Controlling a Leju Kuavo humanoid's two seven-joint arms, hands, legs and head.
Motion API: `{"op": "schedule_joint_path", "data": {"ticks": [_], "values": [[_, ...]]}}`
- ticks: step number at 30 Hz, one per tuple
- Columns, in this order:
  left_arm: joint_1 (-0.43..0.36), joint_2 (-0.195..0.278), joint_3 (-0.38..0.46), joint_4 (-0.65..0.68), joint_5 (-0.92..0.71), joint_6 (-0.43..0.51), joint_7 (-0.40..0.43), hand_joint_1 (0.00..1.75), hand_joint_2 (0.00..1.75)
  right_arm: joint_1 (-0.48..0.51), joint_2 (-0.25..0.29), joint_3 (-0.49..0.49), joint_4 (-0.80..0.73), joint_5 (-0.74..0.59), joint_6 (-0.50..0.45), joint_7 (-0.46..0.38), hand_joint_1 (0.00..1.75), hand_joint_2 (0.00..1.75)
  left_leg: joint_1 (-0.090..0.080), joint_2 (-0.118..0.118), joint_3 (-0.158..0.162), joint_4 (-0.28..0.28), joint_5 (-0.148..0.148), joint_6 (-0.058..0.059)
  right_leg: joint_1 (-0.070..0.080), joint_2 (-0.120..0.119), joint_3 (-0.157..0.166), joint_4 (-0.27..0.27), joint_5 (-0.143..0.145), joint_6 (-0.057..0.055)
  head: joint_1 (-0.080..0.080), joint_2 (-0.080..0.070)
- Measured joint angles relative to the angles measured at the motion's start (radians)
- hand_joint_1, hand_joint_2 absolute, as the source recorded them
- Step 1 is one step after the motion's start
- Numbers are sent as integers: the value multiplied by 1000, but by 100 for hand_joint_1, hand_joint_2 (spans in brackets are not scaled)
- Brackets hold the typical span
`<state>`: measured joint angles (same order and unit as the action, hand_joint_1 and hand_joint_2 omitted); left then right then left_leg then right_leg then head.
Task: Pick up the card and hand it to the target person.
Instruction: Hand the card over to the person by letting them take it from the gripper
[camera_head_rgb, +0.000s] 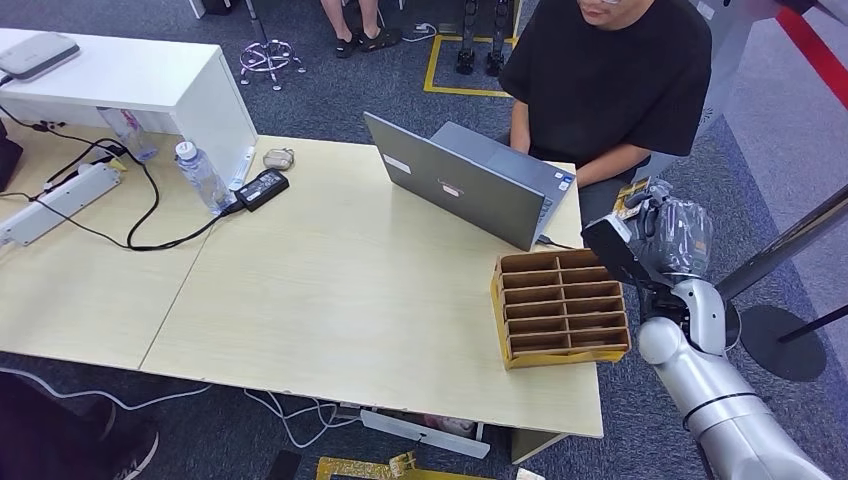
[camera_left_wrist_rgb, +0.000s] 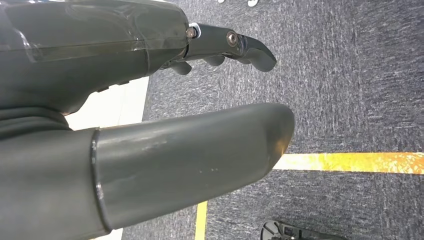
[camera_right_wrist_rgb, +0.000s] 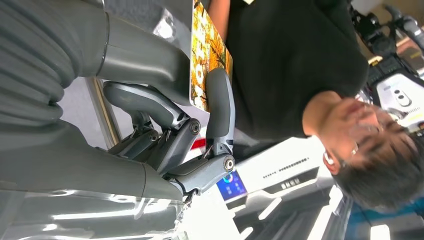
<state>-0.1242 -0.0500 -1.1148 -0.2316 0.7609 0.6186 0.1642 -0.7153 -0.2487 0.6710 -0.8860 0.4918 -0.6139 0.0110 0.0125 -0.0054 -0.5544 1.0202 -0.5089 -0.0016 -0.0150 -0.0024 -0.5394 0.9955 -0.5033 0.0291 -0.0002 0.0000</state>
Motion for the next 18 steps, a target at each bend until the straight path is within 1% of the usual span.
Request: {"op": "schedule_joint_path", "data": {"ticks": [2, 7, 10, 18], "values": [[0, 1, 0, 0, -3, -1, -2, 0, 0, -4, 11, 0, 27, -42, 15, -28, 147, 175, 0, 0, 0, 0, 0, 0, 0, 0, 0, 0, 0, 0, 0, 0], [0, 2, -2, 0, -7, -5, -4, 0, 0, -7, 34, -11, 90, -220, 84, -133, 144, 175, 0, 0, 0, 0, 0, 0, 0, 0, 0, 0, 0, 0, 0, 0], [0, 3, -4, 1, -7, -10, -6, 0, 0, -7, 43, -22, 119, -304, 120, -182, 141, 175, 0, 0, 0, 0, 0, 0, 0, 0, 0, 0, 0, 0, 0, 0], [0, 7, -12, 2, -8, -15, -6, 0, 0, -7, 65, -48, 181, -379, 151, -230, 141, 175, 0, 0, 0, 0, 0, 0, 0, 0, 0, 0, 0, 0, 0, 0]]}}
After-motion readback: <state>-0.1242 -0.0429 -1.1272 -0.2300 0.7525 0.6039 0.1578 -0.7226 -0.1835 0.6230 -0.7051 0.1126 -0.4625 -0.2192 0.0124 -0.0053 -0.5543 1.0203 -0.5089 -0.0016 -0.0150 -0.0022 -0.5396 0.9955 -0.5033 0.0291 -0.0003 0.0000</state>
